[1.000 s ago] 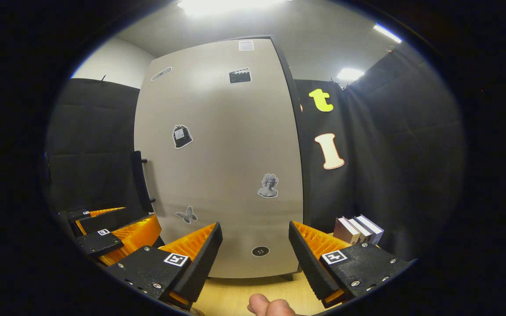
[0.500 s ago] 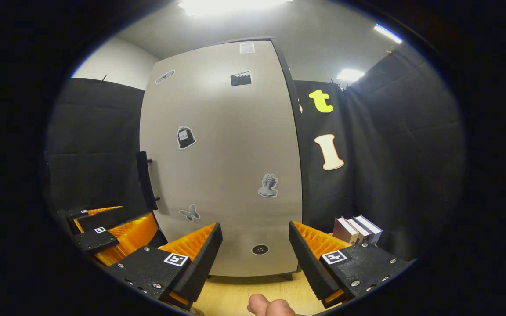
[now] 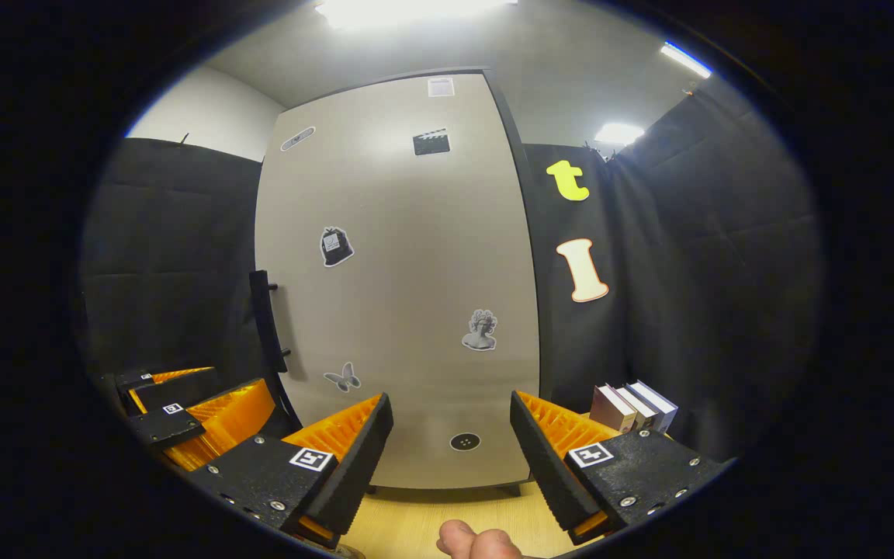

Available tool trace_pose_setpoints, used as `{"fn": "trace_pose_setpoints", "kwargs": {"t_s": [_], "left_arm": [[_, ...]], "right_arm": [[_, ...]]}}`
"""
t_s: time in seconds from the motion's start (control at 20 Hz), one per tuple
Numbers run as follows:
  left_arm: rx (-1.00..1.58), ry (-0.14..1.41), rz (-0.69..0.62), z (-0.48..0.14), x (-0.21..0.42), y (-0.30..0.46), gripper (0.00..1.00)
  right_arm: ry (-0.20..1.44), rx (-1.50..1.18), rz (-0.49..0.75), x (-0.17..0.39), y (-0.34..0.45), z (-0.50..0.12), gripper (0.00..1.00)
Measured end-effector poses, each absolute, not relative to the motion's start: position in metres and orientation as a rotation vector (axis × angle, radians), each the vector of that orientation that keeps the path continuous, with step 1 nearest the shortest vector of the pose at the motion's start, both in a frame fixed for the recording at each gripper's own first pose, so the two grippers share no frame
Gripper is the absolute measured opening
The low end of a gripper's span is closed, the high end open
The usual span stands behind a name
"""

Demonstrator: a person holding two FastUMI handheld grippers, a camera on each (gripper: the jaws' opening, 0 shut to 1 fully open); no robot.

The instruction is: Open the cabinet door with the right hand, grasp the bottle in the cabinet with the left hand and place it on the coaster, then close the cabinet door with the right hand.

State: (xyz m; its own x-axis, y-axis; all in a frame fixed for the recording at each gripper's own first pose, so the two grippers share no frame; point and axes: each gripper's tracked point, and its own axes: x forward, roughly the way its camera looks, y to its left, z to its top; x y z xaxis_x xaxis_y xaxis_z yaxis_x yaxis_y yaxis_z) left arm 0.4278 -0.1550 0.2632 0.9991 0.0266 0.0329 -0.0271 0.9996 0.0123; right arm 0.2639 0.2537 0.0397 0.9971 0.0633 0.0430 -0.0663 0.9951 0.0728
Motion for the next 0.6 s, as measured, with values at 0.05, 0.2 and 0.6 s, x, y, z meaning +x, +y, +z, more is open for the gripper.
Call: {"fn": "trace_pose_setpoints", "kwargs": {"t_s": [0.05,0.2,0.6], "left_arm": [[0.015,-0.031,0.025,0.2633,0.4278,-0.1549,0.87],[0.017,-0.034,0.029,0.2635,0.4281,-0.1545,0.86],[0.016,-0.034,0.030,0.2645,0.4259,-0.1545,0.86]], "right_arm": [[-0.036,0.074,0.063,0.2633,0.2535,0.0387,0.91],[-0.041,0.073,0.067,0.2617,0.2551,0.0411,0.94],[-0.037,0.073,0.067,0.2648,0.2573,0.0397,0.94]]}}
